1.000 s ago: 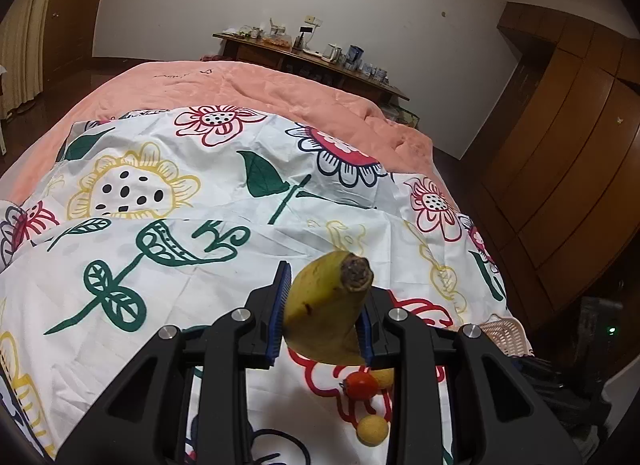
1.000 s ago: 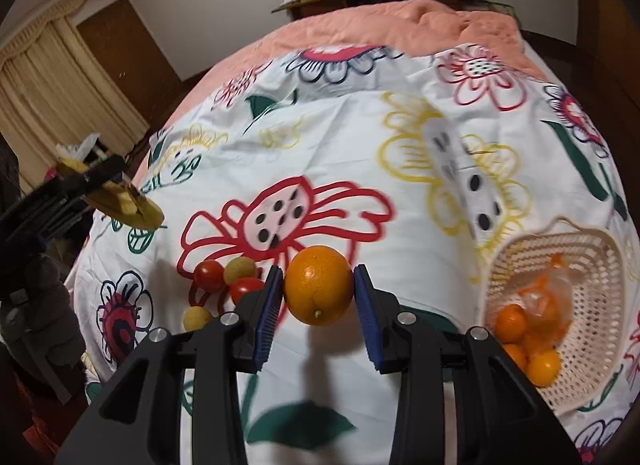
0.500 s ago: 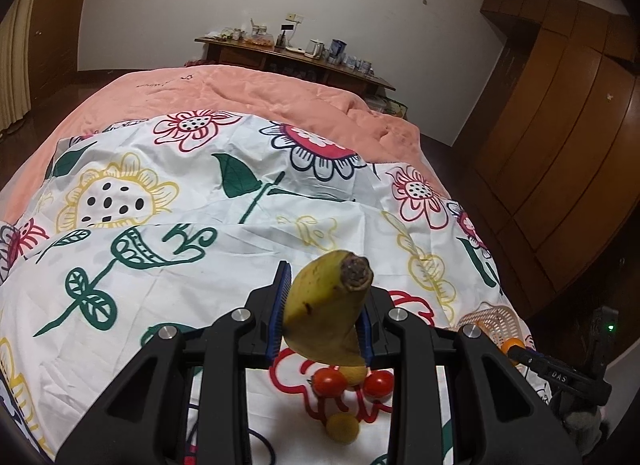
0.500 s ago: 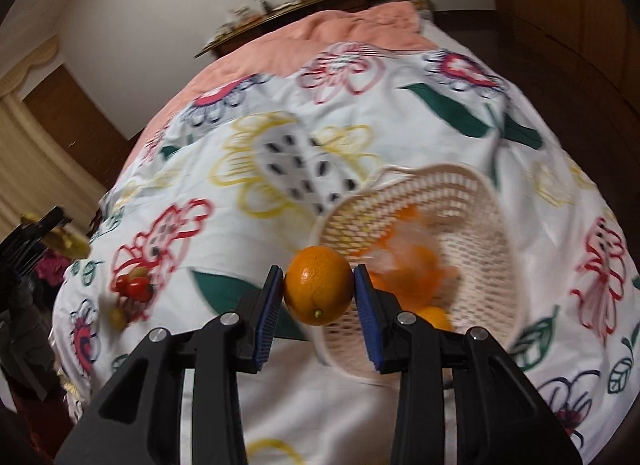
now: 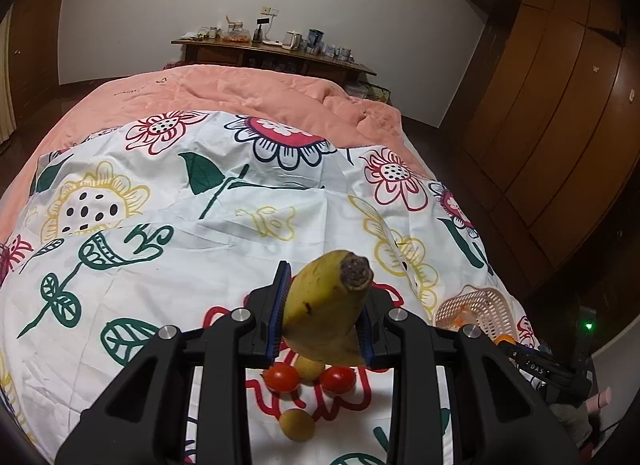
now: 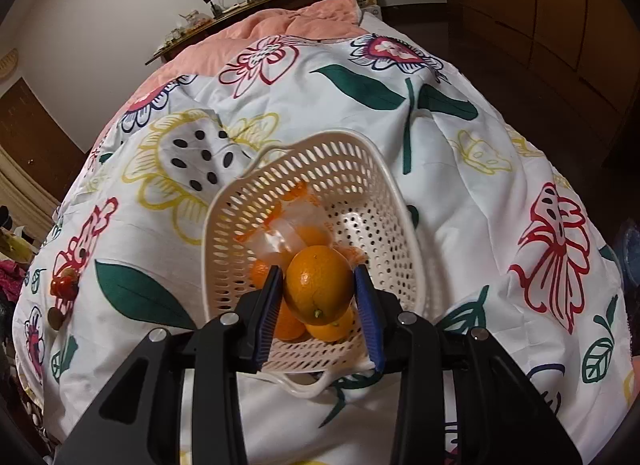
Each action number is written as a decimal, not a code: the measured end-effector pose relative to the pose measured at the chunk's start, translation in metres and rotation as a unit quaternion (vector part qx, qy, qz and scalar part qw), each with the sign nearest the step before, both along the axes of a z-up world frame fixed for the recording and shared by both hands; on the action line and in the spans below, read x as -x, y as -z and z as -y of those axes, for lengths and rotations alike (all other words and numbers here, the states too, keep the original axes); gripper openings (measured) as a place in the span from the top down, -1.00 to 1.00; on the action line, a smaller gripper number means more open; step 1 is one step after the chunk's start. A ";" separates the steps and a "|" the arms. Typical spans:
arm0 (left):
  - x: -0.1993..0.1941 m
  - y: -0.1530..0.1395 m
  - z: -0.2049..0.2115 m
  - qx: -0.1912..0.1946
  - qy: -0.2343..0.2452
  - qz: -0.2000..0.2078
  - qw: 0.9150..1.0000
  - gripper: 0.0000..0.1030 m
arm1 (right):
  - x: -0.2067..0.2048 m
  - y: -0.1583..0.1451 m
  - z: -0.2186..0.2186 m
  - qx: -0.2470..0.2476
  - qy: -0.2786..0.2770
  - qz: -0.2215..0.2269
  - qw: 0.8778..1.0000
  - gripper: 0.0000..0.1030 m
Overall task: Organize fruits
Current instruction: 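Carry the orange into the white basket and open the right tool, then carry the banana into the white basket and open the left tool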
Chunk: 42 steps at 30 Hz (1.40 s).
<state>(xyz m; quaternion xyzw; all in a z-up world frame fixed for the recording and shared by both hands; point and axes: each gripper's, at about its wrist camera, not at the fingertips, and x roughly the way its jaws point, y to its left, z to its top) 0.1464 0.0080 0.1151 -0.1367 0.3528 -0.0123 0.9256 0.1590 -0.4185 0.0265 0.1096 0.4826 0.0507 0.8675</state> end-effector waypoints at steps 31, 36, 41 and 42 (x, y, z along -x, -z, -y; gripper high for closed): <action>-0.033 0.017 0.156 -0.061 0.127 -0.035 0.989 0.42 | 0.027 -0.016 0.034 -0.064 0.006 0.050 0.997 0.16; -0.040 0.029 0.187 -0.084 0.151 -0.050 0.984 0.42 | 0.031 -0.016 0.043 -0.077 0.010 0.057 0.995 0.15; -0.044 0.042 0.214 -0.104 0.172 -0.065 0.977 0.42 | 0.033 -0.015 0.047 -0.088 0.008 0.061 0.994 0.15; -0.045 0.047 0.220 -0.109 0.178 -0.069 0.976 0.42 | 0.034 -0.015 0.048 -0.090 0.007 0.062 0.994 0.15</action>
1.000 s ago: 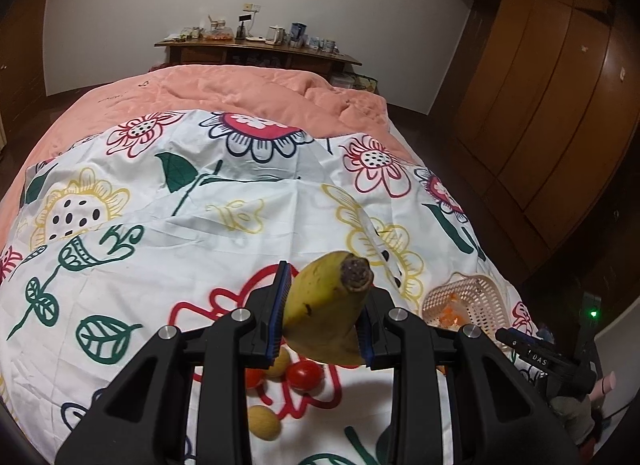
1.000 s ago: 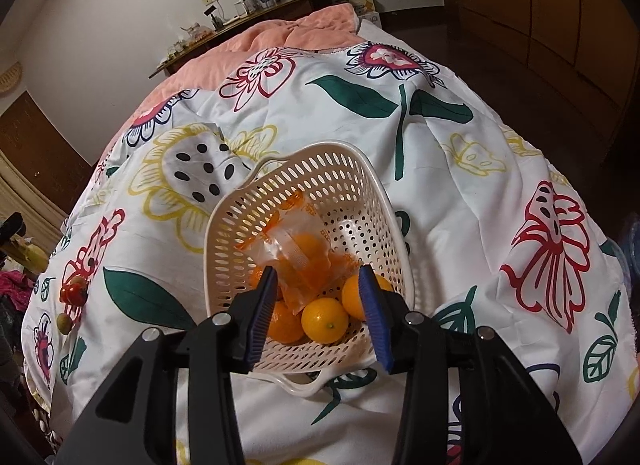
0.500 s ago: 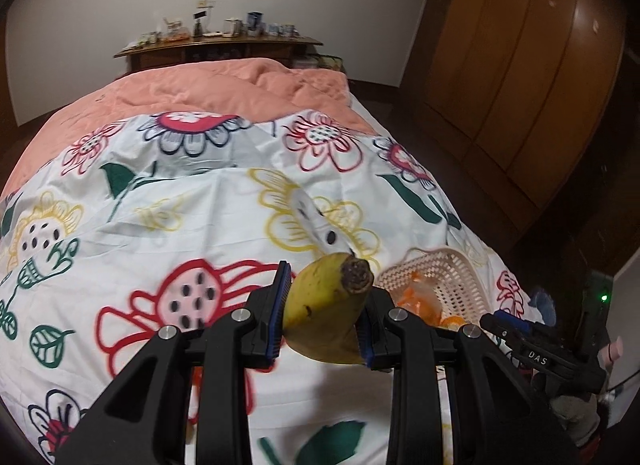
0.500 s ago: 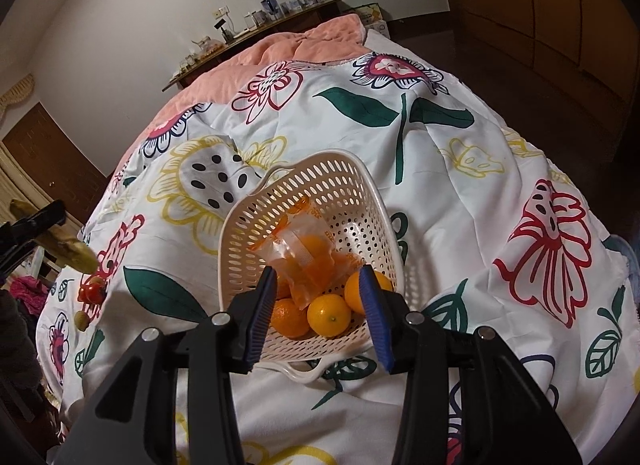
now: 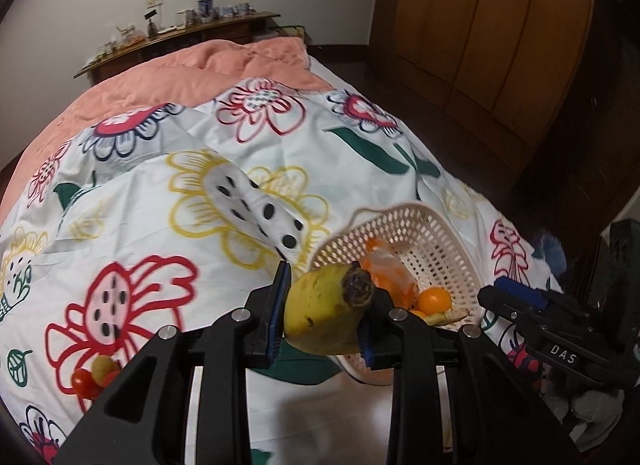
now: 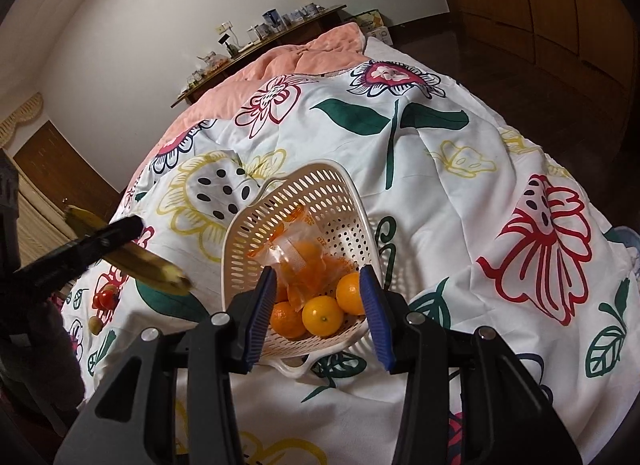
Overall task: Organize fruits
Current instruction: 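Carry the banana into the white basket and open the left tool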
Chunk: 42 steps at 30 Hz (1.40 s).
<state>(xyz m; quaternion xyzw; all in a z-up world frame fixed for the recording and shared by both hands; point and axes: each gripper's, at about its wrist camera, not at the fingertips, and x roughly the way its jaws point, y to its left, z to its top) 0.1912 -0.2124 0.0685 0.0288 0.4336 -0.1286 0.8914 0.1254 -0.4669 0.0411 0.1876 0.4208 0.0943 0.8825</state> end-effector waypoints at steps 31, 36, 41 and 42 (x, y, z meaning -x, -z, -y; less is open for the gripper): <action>-0.011 0.028 0.061 -0.033 0.070 -0.035 0.996 0.07 | 0.006 0.004 0.018 -0.034 0.000 0.013 0.999 0.09; -0.006 0.012 0.030 -0.014 0.041 -0.014 0.999 -0.03 | 0.009 0.002 -0.004 -0.030 -0.032 0.014 0.999 0.04; -0.001 0.000 -0.001 -0.001 0.012 0.001 1.000 -0.09 | 0.012 -0.001 -0.035 -0.019 -0.072 0.016 0.997 0.03; 0.000 -0.002 -0.008 0.004 0.006 0.003 1.000 -0.10 | 0.012 -0.002 -0.044 -0.016 -0.081 0.016 0.996 0.02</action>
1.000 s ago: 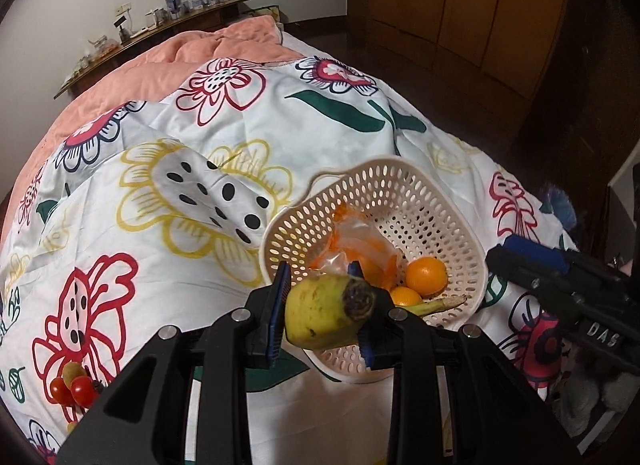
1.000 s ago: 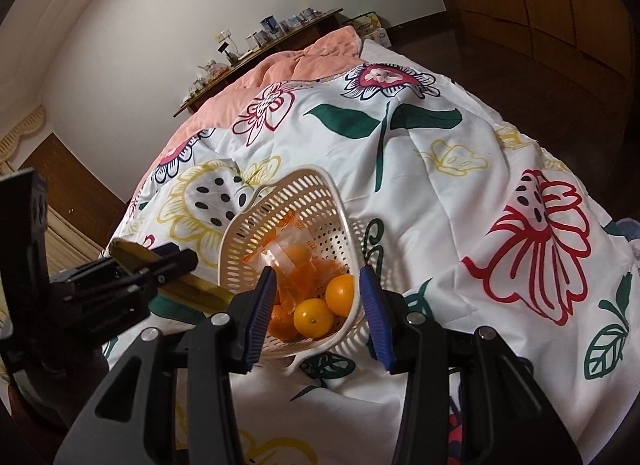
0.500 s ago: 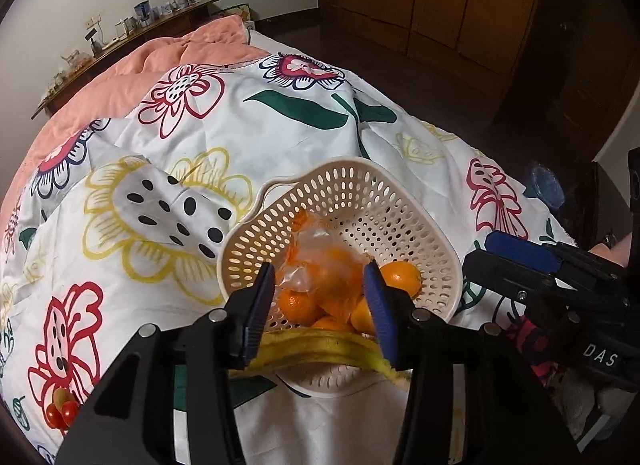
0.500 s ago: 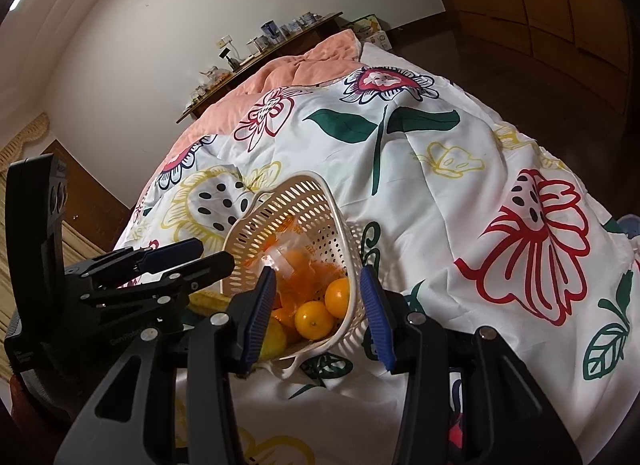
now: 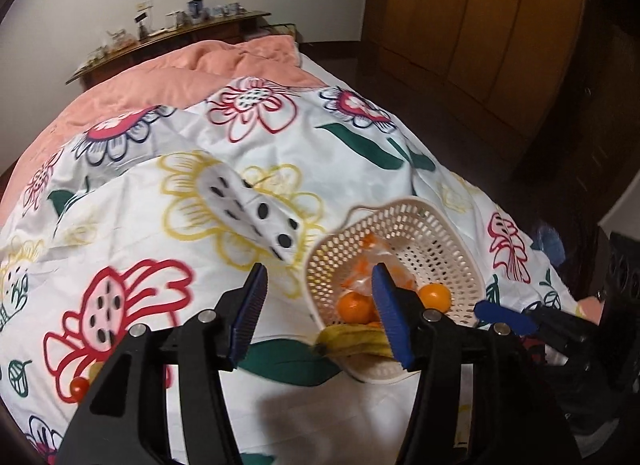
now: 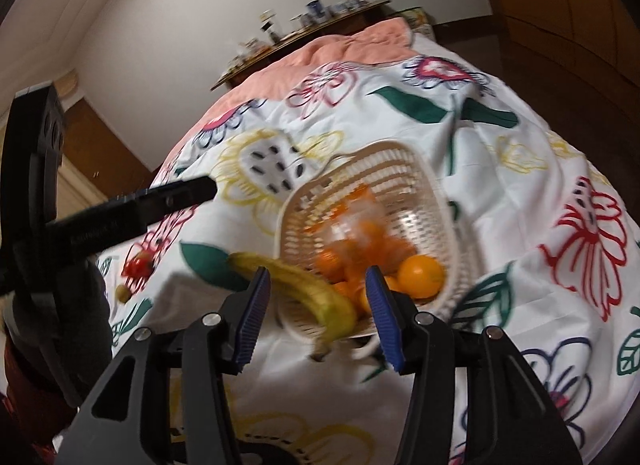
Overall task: Organize fruits
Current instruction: 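Carry the banana into the white basket and open the left tool, then move the open left tool to the tomatoes and round brown fruits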
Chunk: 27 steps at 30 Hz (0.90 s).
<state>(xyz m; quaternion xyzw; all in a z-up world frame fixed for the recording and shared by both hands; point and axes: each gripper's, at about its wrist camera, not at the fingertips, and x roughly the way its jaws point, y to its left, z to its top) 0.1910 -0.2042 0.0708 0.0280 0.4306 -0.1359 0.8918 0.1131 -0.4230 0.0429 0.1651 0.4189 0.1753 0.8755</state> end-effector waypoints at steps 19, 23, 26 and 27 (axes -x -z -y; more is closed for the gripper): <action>0.022 -0.010 -0.063 0.024 -0.041 0.015 0.999 -0.17 | -0.033 0.015 -0.072 0.125 -0.085 -0.017 0.988 -0.06; 0.027 -0.013 -0.077 0.029 -0.051 0.019 0.998 -0.19 | -0.038 0.020 -0.088 0.153 -0.111 -0.025 0.982 -0.09; 0.030 -0.013 -0.087 0.031 -0.059 0.020 0.998 -0.20 | -0.044 0.026 -0.097 0.177 -0.121 -0.032 0.976 -0.10; 0.031 -0.014 -0.091 0.033 -0.063 0.021 0.997 -0.20 | -0.045 0.027 -0.099 0.181 -0.119 -0.033 0.976 -0.10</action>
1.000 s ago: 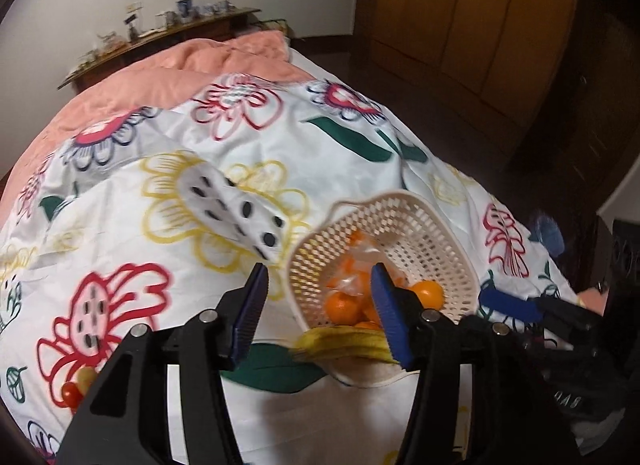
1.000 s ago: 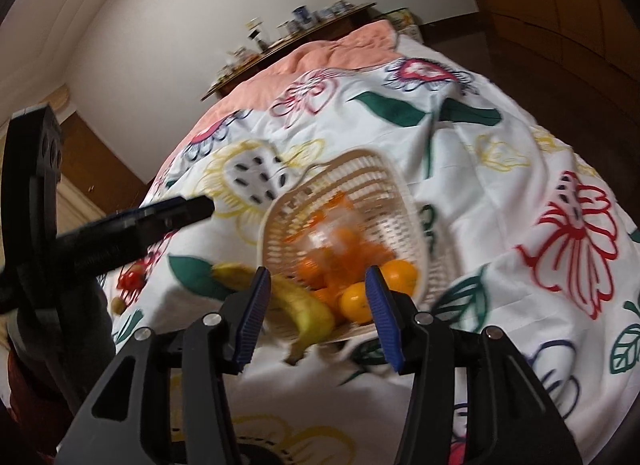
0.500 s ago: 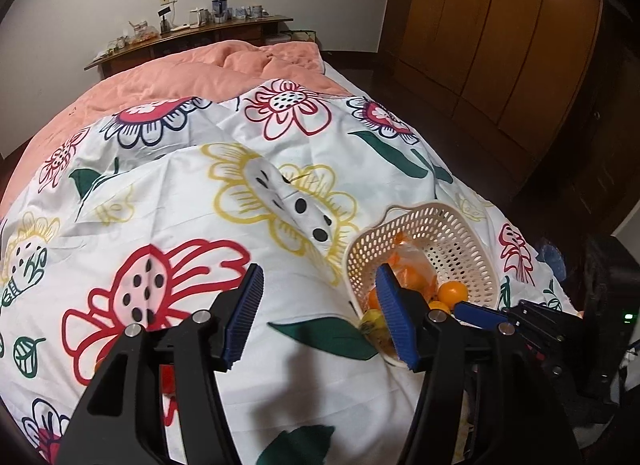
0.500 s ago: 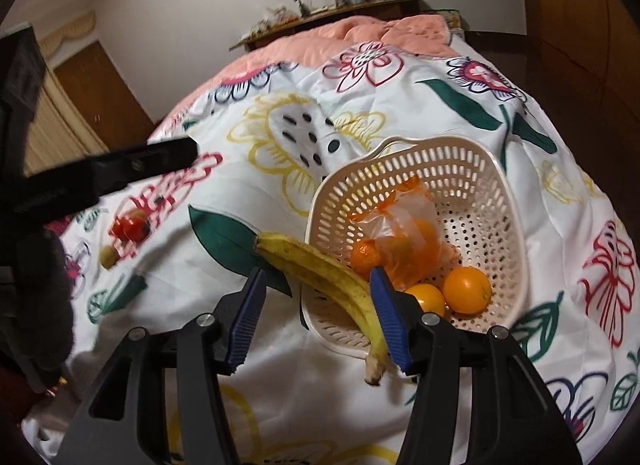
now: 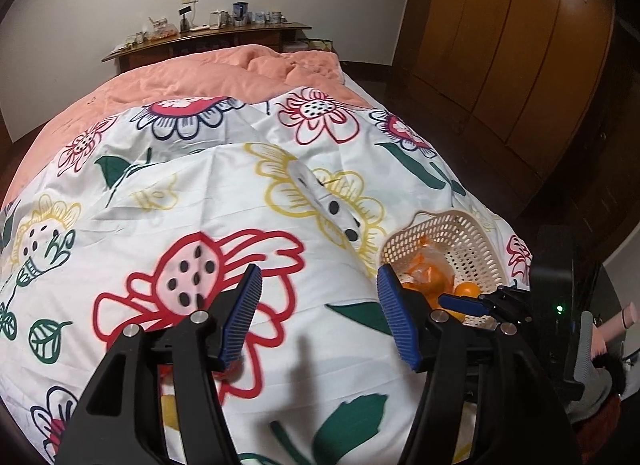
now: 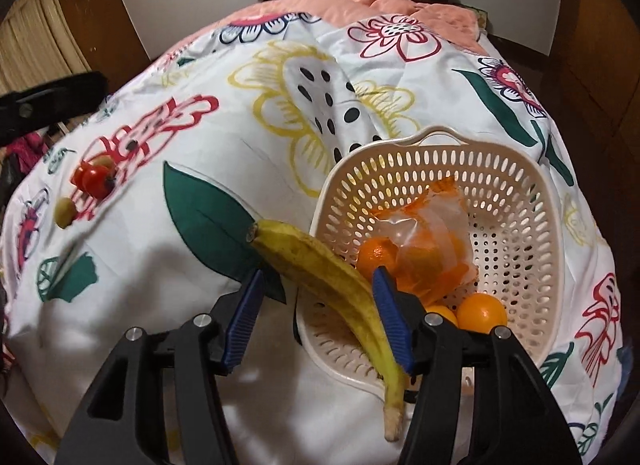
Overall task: Organize fruits
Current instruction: 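Move the open left tool to the tomatoes and round brown fruits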
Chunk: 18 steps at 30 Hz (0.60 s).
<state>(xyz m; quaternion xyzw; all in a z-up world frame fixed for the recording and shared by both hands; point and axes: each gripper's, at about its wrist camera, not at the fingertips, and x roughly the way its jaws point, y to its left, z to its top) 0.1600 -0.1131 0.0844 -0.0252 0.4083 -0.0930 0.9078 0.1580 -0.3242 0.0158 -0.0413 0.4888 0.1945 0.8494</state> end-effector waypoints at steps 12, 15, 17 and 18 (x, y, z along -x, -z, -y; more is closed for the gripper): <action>0.008 0.002 -0.054 0.018 -0.050 0.001 0.999 -0.20 | -0.029 -0.008 0.056 0.027 0.147 0.024 0.988 -0.11; 0.010 0.003 -0.069 0.022 -0.064 0.002 0.998 -0.20 | -0.029 -0.012 0.067 0.016 0.161 0.027 0.986 -0.11; 0.012 0.002 -0.079 0.025 -0.073 0.003 0.997 -0.20 | -0.026 -0.017 0.069 0.002 0.158 0.030 0.987 -0.11; 0.013 0.002 -0.086 0.026 -0.081 0.003 0.996 -0.20 | -0.023 -0.020 0.068 -0.006 0.152 0.032 0.988 -0.11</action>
